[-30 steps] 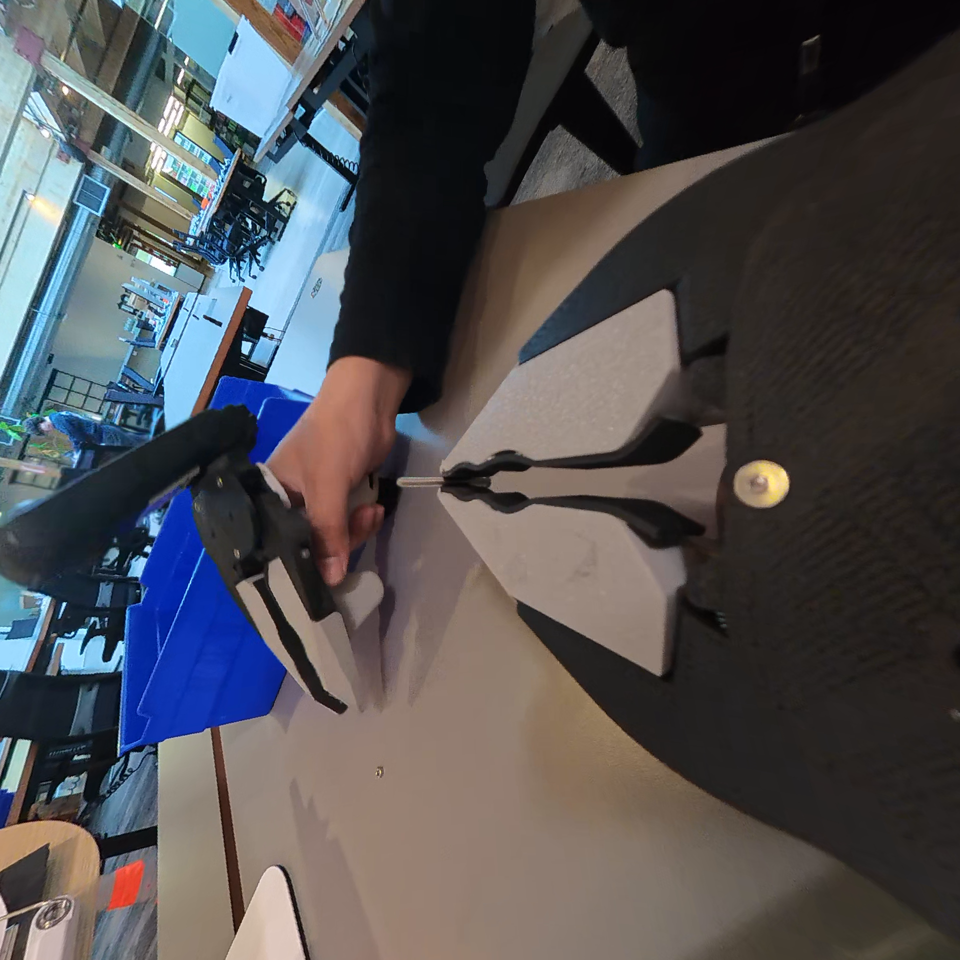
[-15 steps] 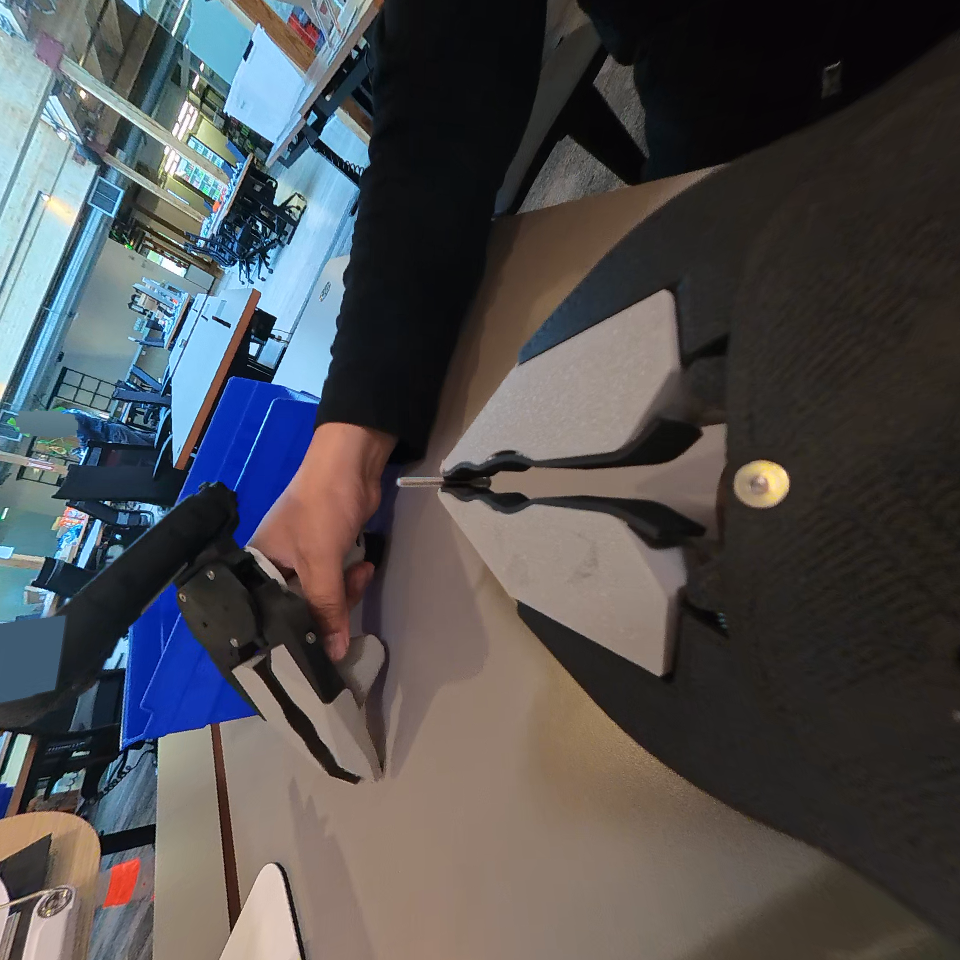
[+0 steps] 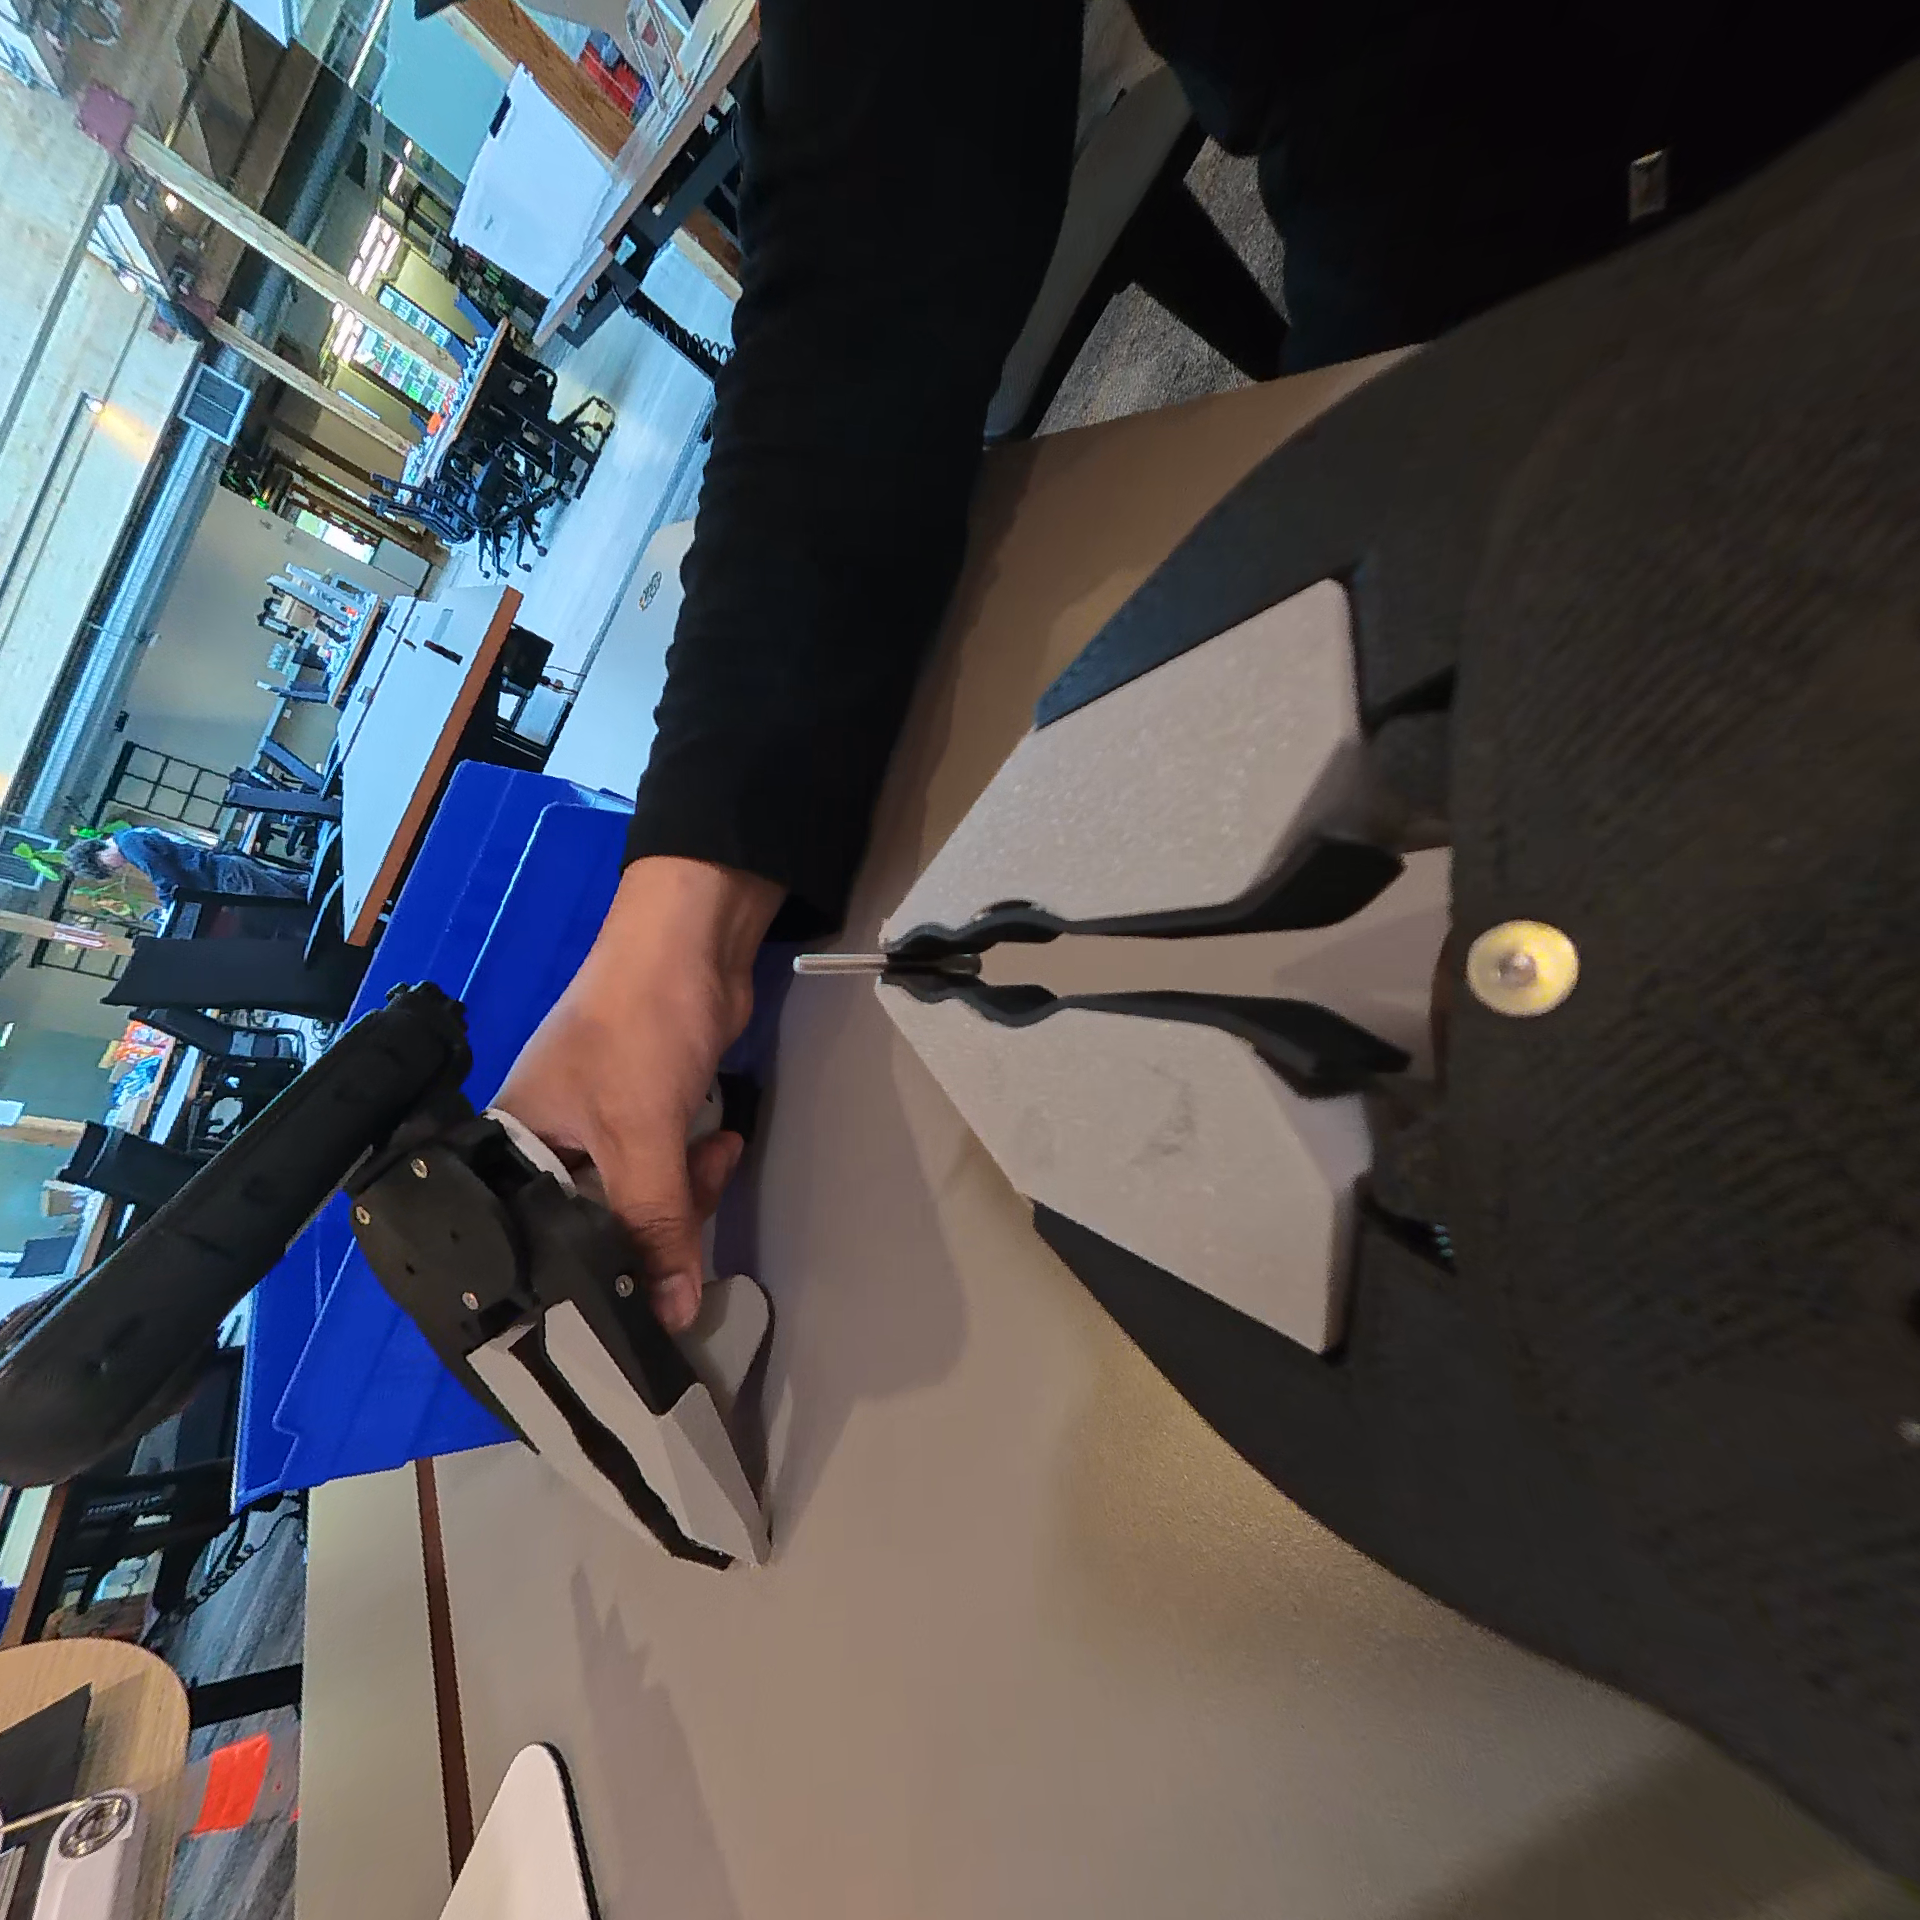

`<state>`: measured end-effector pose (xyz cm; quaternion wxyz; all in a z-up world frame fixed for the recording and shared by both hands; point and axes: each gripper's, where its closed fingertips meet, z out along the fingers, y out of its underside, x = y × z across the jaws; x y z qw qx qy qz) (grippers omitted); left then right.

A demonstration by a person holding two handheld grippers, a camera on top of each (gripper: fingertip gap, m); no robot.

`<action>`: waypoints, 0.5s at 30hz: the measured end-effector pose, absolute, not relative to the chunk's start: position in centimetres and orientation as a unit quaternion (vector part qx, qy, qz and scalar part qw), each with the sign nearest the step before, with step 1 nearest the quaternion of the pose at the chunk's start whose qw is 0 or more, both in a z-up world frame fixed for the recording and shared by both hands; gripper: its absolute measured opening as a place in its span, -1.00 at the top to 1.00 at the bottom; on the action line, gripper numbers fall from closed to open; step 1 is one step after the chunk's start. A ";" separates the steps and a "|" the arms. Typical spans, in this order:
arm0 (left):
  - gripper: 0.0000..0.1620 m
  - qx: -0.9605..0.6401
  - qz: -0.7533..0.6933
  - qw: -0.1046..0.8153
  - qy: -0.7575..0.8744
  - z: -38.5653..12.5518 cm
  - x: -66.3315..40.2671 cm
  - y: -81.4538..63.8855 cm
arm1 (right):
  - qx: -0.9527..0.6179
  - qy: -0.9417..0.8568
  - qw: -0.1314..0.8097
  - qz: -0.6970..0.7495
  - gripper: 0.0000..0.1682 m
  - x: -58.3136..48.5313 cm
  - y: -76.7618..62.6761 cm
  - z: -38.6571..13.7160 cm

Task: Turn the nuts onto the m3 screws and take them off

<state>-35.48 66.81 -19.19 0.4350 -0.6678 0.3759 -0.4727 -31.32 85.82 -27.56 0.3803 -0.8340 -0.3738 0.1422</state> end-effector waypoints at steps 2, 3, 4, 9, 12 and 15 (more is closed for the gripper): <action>1.00 -0.669 -0.472 0.434 0.377 -19.3 -35.4 66.8 | -0.833 -0.375 0.381 0.141 0.89 -31.4 85.8 -27.6; 1.00 -0.669 -0.472 0.433 0.377 -19.3 -35.4 66.8 | -0.833 -0.375 0.381 0.141 0.90 -31.4 85.9 -27.6; 1.00 -0.670 -0.472 0.432 0.378 -19.4 -35.4 66.8 | -0.834 -0.374 0.380 0.142 0.91 -31.3 86.0 -27.6; 1.00 -0.671 -0.471 0.429 0.379 -19.6 -35.3 66.7 | -0.836 -0.370 0.381 0.140 0.97 -31.2 86.1 -27.6; 1.00 -0.672 -0.471 0.428 0.378 -19.7 -35.3 66.8 | -0.832 -0.378 0.386 0.126 0.97 -31.3 86.1 -27.6; 1.00 -0.673 -0.472 0.427 0.377 -19.7 -35.3 66.8 | -0.829 -0.385 0.390 0.113 0.98 -31.3 86.0 -27.6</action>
